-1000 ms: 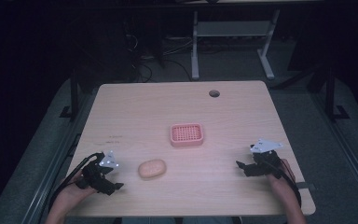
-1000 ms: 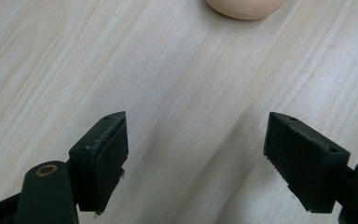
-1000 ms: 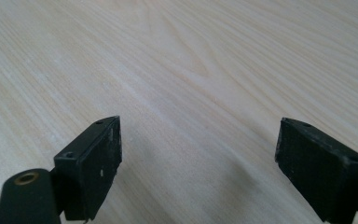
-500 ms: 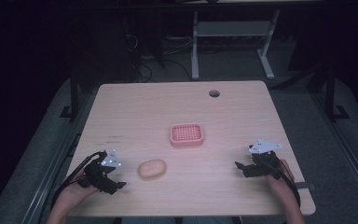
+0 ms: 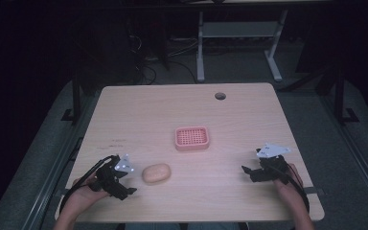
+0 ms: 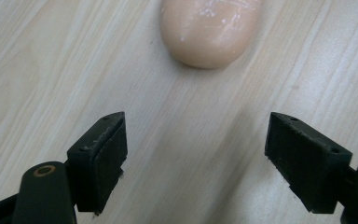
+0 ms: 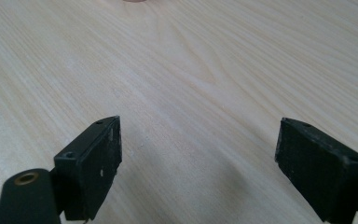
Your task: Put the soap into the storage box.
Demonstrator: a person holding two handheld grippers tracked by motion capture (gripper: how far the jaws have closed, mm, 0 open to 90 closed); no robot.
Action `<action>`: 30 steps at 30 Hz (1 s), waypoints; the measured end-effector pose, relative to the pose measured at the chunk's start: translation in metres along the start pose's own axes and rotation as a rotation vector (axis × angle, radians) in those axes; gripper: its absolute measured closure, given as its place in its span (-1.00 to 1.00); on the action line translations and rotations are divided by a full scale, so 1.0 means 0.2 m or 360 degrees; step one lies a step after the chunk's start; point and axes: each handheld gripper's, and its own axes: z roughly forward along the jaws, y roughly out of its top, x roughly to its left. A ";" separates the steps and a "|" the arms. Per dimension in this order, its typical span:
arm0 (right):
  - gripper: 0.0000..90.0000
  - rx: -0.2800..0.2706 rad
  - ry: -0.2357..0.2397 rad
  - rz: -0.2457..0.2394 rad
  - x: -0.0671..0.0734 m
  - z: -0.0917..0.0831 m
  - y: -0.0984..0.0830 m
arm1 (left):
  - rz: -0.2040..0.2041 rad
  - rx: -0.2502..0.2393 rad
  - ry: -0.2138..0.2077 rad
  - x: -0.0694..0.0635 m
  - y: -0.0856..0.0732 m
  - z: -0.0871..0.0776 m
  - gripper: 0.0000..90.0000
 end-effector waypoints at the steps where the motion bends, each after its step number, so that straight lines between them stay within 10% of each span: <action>1: -0.69 0.0000 0.0004 0.0012 0.00 0.00 0.00 | -0.0003 -0.0001 -0.0004 0.00 0.01 0.00 -0.54; 30: -0.69 -0.0004 0.0013 -0.0013 0.01 0.00 0.00 | 0.0148 0.0061 -0.0055 -0.01 0.18 0.04 -0.53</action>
